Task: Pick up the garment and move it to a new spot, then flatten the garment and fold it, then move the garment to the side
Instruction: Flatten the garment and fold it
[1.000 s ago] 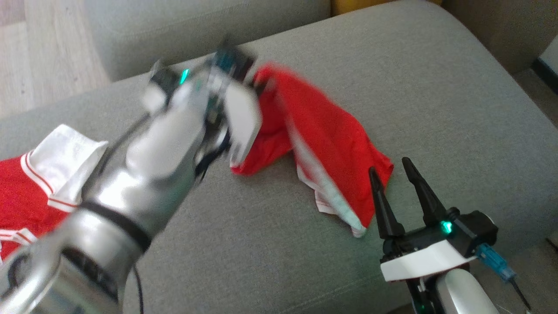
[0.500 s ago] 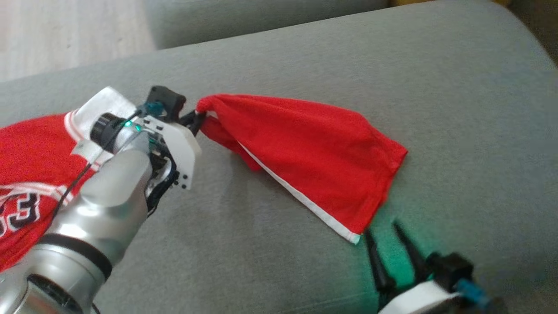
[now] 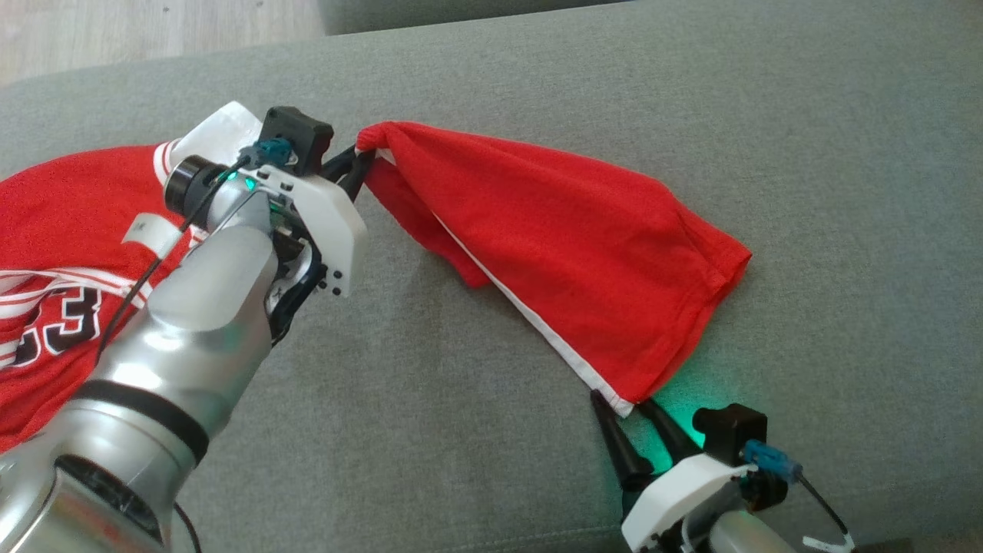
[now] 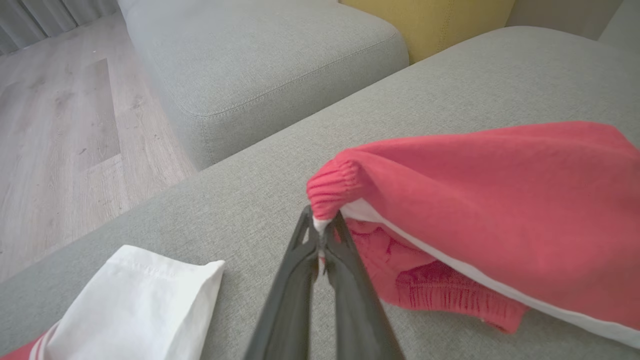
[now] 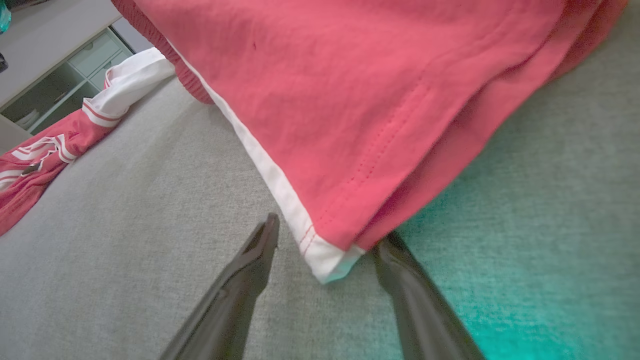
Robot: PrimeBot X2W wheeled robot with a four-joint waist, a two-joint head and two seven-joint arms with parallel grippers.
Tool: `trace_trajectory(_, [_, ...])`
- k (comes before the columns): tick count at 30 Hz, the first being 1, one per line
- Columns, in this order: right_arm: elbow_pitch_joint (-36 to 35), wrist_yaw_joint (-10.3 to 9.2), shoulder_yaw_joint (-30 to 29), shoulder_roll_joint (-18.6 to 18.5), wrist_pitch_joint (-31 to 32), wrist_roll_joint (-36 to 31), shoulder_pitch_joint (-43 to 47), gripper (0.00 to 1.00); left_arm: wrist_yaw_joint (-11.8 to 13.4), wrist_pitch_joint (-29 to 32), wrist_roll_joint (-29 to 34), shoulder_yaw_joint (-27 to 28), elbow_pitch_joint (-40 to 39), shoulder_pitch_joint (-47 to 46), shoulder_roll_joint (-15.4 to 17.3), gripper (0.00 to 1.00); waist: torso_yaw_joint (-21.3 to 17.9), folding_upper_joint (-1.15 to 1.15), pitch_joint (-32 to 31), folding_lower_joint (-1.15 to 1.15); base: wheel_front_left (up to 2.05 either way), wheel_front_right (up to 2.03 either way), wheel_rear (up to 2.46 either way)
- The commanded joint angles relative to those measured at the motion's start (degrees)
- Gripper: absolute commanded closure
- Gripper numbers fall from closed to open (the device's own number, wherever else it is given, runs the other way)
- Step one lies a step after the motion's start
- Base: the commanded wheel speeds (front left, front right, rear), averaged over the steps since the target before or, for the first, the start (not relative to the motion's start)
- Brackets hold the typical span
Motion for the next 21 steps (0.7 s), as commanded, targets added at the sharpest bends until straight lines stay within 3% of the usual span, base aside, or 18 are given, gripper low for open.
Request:
trace_trajectory(1, [0.6, 0.43, 2.4, 0.0, -0.1, 0.6, -0.5, 0.74, -0.1, -0.8, -0.5, 1.8, -0.4, -3.4, 1.3, 1.0, 0.1, 0.0, 0.1, 0.0, 0.0, 0.0, 0.0])
trace_trajectory(2, [1.0, 0.43, 2.7, 0.0, -0.2, 0.7, -0.7, 1.0, -0.1, -0.9, -0.5, 1.8, -0.2, -3.4, 1.2, 1.0, 0.1, 0.0, 0.1, 0.0, 0.0, 0.0, 0.0])
trace_trajectory(9, [-1.5, 0.43, 0.9, -1.1, -1.4, 0.5, -1.0, 1.0, -0.5, -3.2, -1.1, 1.8, 0.6, -2.7, 1.5, 1.0, -0.5, 0.0, -1.5, 0.0, 0.0, 0.0, 0.0])
trace_trajectory(14, [-14.0, 0.43, -3.4, -5.3, -1.0, 0.2, -1.1, 1.0, -1.3, -4.7, -2.1, 1.9, -2.4, -3.0, 3.1, 1.0, -1.7, 0.0, -3.2, 0.0, 0.0, 0.0, 0.0])
trace_trajectory(17, [-23.7, 0.43, -6.5, -9.2, 1.9, 0.0, -4.2, 1.0, -1.7, -5.0, -2.9, 1.4, -6.9, -4.3, 5.2, 1.0, -2.6, 0.0, -3.2, 0.0, 0.0, 0.0, 0.0])
trace_trajectory(21, [-30.0, 0.43, -9.7, -13.0, 6.7, 2.1, -10.9, 1.0, -1.8, -4.5, -3.7, 1.4, -11.6, -7.0, 7.6, 1.0, -3.1, 0.0, -2.1, 0.0, 0.0, 0.0, 0.0])
